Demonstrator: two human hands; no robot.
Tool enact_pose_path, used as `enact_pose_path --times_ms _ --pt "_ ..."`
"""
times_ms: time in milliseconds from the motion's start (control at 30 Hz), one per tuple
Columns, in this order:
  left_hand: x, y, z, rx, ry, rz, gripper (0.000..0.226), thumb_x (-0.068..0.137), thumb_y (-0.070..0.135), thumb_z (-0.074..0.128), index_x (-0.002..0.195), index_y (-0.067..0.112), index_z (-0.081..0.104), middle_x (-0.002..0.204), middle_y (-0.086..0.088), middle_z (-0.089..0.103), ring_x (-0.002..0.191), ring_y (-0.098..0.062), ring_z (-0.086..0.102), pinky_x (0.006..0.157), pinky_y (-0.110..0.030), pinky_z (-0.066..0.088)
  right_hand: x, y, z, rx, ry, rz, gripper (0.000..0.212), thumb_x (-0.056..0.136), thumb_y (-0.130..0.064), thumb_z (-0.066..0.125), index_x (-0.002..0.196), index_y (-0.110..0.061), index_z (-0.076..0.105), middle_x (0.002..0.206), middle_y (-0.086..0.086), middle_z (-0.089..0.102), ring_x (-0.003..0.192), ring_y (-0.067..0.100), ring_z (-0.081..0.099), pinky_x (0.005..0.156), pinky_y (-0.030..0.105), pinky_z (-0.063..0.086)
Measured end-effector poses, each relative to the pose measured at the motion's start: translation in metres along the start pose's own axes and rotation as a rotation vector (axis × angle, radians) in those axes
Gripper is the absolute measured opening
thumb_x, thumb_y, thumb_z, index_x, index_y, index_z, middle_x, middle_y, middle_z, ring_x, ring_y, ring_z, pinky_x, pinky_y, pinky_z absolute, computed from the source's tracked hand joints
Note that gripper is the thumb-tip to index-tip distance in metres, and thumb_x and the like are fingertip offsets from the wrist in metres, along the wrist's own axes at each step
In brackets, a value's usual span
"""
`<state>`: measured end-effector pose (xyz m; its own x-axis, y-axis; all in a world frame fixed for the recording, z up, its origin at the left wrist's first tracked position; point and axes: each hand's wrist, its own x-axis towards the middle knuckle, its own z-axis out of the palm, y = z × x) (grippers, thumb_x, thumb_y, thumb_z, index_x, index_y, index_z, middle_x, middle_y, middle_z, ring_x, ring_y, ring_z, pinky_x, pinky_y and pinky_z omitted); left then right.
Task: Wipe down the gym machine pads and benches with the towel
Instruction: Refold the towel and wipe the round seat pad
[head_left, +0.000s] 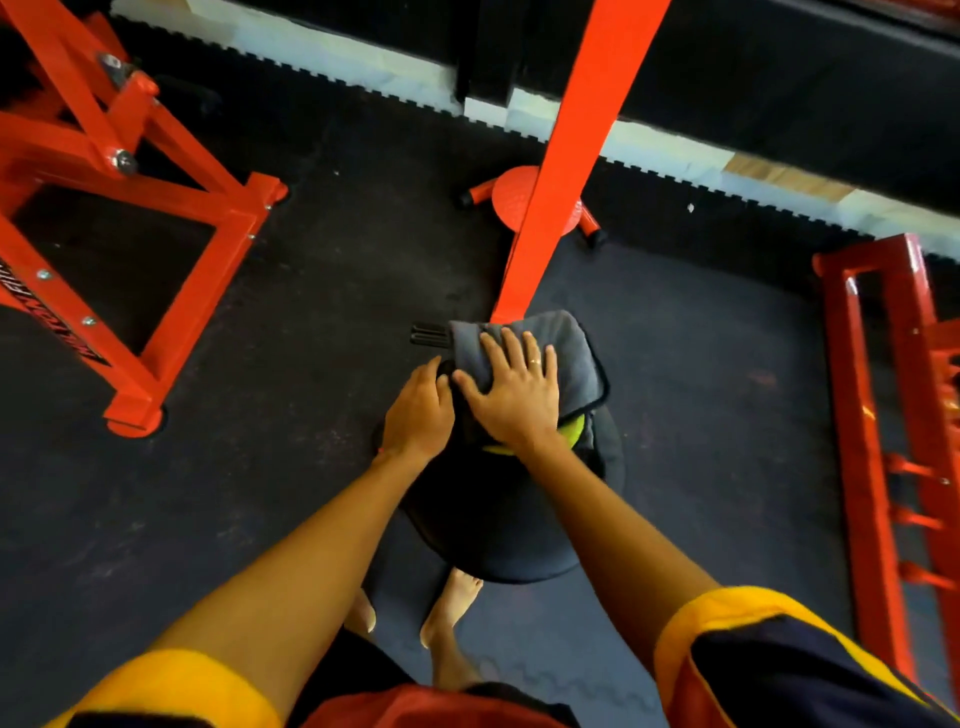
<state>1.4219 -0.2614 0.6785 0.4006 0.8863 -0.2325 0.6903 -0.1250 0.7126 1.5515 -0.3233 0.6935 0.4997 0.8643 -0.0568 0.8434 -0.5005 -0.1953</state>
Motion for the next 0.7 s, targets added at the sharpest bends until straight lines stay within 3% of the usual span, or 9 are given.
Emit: enact_pose_path --times_ms 100,200,267,367,467,600,700 --pt "0.001 0.005 0.010 0.077 0.017 0.025 0.046 0.107 0.022 0.043 0.151 0.010 0.045 0.153 -0.014 0.048 0.139 -0.033 0.047 0.108 -0.044 0.040 -0.050 0.028 0.002 -0.007 0.061 -0.050 0.075 0.093 -0.075 0.039 0.156 -0.036 0.042 0.166 0.000 0.035 0.156 0.028 0.025 0.127 0.053 0.013" --pt "-0.007 0.002 0.014 0.139 0.057 0.072 0.047 0.107 0.022 0.042 0.152 0.007 0.043 0.153 -0.016 0.047 0.139 -0.034 0.046 0.109 -0.045 0.041 -0.055 0.069 -0.011 -0.014 0.047 0.105 0.076 0.091 -0.079 0.039 0.156 -0.040 0.040 0.165 -0.002 0.036 0.153 0.028 0.030 0.125 0.052 0.020" --pt "-0.013 0.001 0.016 0.147 0.062 0.062 0.048 0.108 0.024 0.039 0.154 0.007 0.040 0.154 -0.016 0.046 0.141 -0.033 0.045 0.110 -0.045 0.041 -0.029 0.088 -0.026 0.044 -0.090 0.282 0.074 0.091 -0.081 0.037 0.153 -0.041 0.040 0.159 0.001 0.045 0.144 0.034 0.042 0.116 0.055 0.032" --pt "-0.024 0.003 0.014 0.144 0.100 0.015 0.050 0.109 0.025 0.037 0.156 0.010 0.036 0.158 -0.014 0.042 0.143 -0.030 0.042 0.111 -0.043 0.041 0.020 0.083 -0.043 0.175 -0.255 0.451 0.073 0.093 -0.081 0.028 0.137 -0.030 0.056 0.141 0.009 0.061 0.127 0.041 0.056 0.104 0.054 0.039" --pt "-0.042 0.001 0.016 0.135 0.161 0.017 0.051 0.107 0.020 0.041 0.156 0.009 0.036 0.159 -0.014 0.040 0.145 -0.030 0.040 0.115 -0.042 0.037 0.035 0.049 -0.028 0.065 -0.185 0.308 0.072 0.096 -0.076 0.027 0.139 -0.026 0.059 0.143 0.009 0.059 0.131 0.041 0.052 0.109 0.055 0.035" --pt "-0.051 -0.007 0.021 0.134 0.233 0.065 0.054 0.094 0.007 0.048 0.147 -0.001 0.046 0.152 -0.021 0.046 0.141 -0.038 0.043 0.122 -0.049 0.029 -0.007 0.016 -0.003 0.012 -0.077 0.007 0.072 0.098 -0.070 0.028 0.157 -0.032 0.041 0.165 0.006 0.037 0.154 0.037 0.026 0.126 0.056 0.012" --pt "-0.045 -0.005 0.018 0.118 0.209 0.067 0.058 0.088 0.007 0.051 0.145 -0.003 0.047 0.149 -0.023 0.049 0.138 -0.041 0.046 0.119 -0.052 0.034 -0.054 0.024 0.000 -0.016 -0.041 -0.147 0.070 0.099 -0.069 0.032 0.161 -0.037 0.030 0.170 0.000 0.025 0.159 0.031 0.015 0.127 0.054 0.008"
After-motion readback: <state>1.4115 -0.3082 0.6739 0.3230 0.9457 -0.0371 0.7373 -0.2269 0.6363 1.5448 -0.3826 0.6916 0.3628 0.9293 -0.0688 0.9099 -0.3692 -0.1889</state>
